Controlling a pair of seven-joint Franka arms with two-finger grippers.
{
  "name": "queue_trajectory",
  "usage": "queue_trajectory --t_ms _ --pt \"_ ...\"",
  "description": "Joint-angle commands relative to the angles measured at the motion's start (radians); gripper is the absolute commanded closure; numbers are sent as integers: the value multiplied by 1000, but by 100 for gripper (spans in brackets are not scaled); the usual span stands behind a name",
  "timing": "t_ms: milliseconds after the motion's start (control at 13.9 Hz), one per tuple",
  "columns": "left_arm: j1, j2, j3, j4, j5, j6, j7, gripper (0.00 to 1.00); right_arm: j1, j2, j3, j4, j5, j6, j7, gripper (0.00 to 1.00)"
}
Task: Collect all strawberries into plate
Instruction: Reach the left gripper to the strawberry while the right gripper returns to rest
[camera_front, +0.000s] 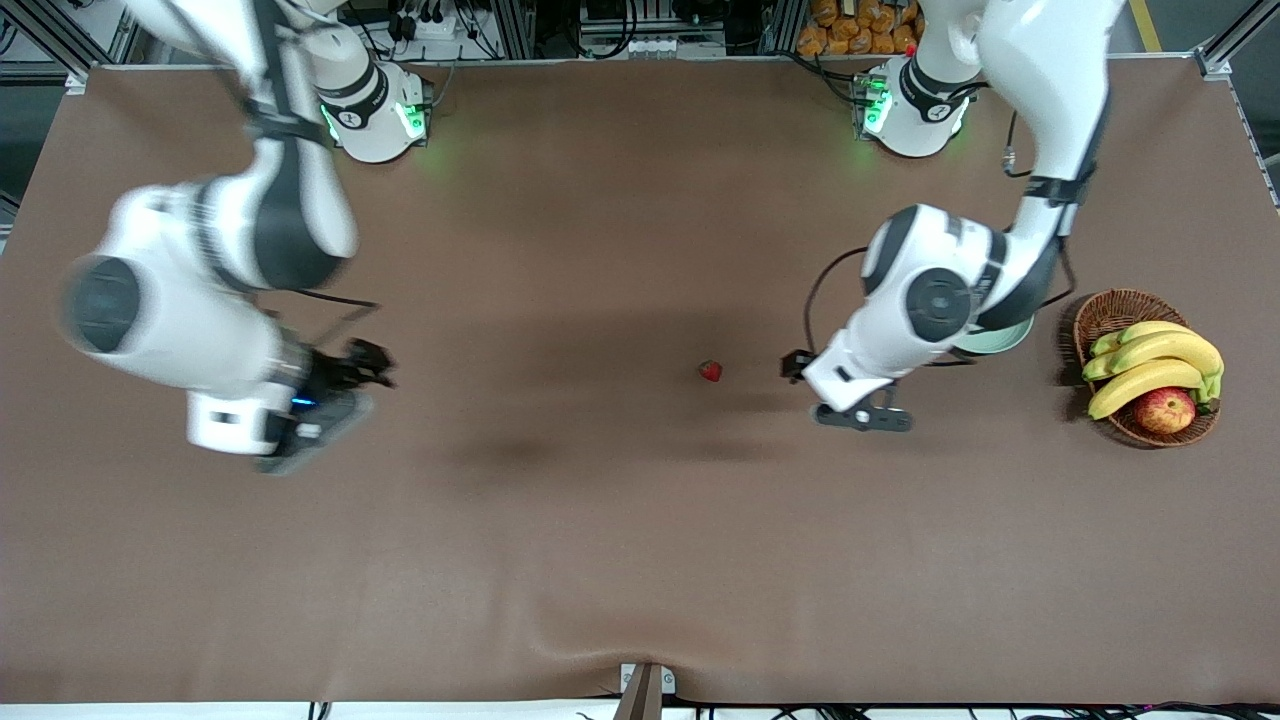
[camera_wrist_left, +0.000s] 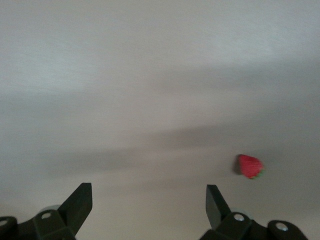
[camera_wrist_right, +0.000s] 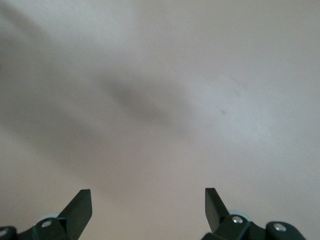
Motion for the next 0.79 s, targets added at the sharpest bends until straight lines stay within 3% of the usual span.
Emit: queue_trajectory --t_ms 0,144,360,576,721 --pt "-78 83 8 113 22 -4 -109 0 -165 -118 148 -54 -90 -48 53 0" --pt "-126 153 8 179 16 0 -143 0 -285 -165 258 -55 -165 -80 121 0" --pt "-175 219 9 190 24 93 -204 0 -454 -241 431 -55 -228 -160 326 0" --pt "-189 250 9 186 48 115 -208 1 -509 -284 453 -55 -237 -221 380 0" --pt "-195 249 9 173 53 115 -211 8 -534 -319 455 -55 -252 -257 391 0"
